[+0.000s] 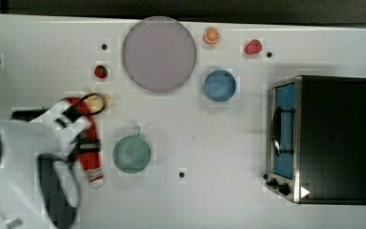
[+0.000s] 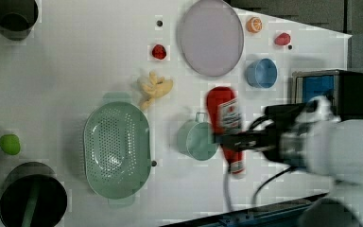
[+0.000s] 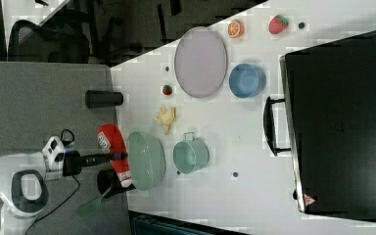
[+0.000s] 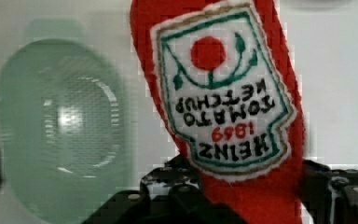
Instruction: Pick Ketchup from the table and place it in strainer.
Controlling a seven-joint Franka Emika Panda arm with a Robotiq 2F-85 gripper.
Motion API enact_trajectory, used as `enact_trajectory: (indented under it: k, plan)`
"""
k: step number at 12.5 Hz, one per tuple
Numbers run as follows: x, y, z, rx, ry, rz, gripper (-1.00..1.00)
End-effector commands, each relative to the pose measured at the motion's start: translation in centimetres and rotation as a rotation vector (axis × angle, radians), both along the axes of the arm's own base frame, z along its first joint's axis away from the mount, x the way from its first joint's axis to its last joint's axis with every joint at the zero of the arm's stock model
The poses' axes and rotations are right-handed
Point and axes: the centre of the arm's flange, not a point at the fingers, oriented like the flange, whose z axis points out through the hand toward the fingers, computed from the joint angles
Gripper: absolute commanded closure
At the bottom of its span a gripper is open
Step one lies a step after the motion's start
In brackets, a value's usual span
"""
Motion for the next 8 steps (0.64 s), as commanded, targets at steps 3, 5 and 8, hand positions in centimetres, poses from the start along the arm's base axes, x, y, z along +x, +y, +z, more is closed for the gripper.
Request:
enact_trajectory:
  k: [3,5,8]
  plan:
    - [-1.7,7.5,-4.8,0.129,0.006,-0.252,-0.23]
    - [-2.1,9.8,-7.7,0.192,0.040,-0.261,-0.23]
    - [-1.8,11.4,-12.2,0.277,0.075,-0.270,-0.51]
